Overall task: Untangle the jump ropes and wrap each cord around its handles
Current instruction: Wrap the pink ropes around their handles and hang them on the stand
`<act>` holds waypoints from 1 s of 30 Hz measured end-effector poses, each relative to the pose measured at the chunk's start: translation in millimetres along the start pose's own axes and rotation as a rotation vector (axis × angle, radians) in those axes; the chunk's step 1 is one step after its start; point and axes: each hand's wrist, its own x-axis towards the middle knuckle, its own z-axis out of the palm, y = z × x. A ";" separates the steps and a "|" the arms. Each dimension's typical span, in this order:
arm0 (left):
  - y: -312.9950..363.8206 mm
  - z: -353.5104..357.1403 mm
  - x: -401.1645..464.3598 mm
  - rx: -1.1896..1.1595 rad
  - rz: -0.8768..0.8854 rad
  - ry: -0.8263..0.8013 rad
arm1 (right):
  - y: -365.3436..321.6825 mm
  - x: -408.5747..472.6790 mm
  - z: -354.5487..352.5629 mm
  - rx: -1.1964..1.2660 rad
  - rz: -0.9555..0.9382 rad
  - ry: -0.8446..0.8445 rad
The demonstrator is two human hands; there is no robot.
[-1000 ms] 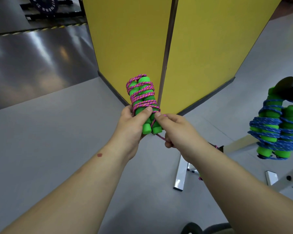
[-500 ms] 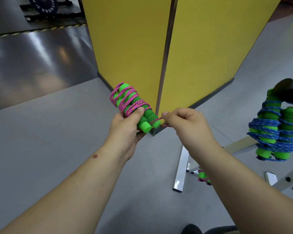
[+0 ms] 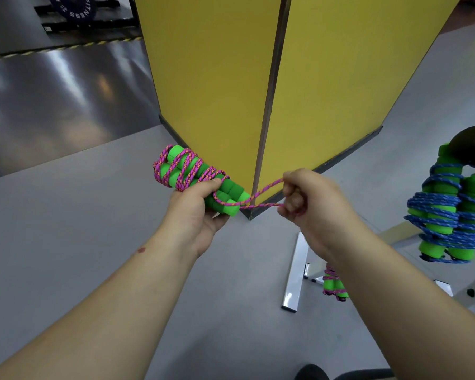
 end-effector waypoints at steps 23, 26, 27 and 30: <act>5.0 11.7 -16.3 -0.118 0.141 -0.083 | 27.8 -11.7 28.5 -0.500 -0.101 -0.200; 6.8 10.2 -16.0 -0.177 0.087 -0.045 | 24.8 -10.2 25.7 -0.363 -0.161 -0.174; 7.4 10.2 -16.5 -0.199 0.058 -0.047 | 23.7 -8.9 24.6 -0.325 -0.143 -0.175; 8.8 12.3 -19.2 -0.255 -0.021 -0.059 | 22.5 -5.2 23.2 -0.263 -0.068 -0.200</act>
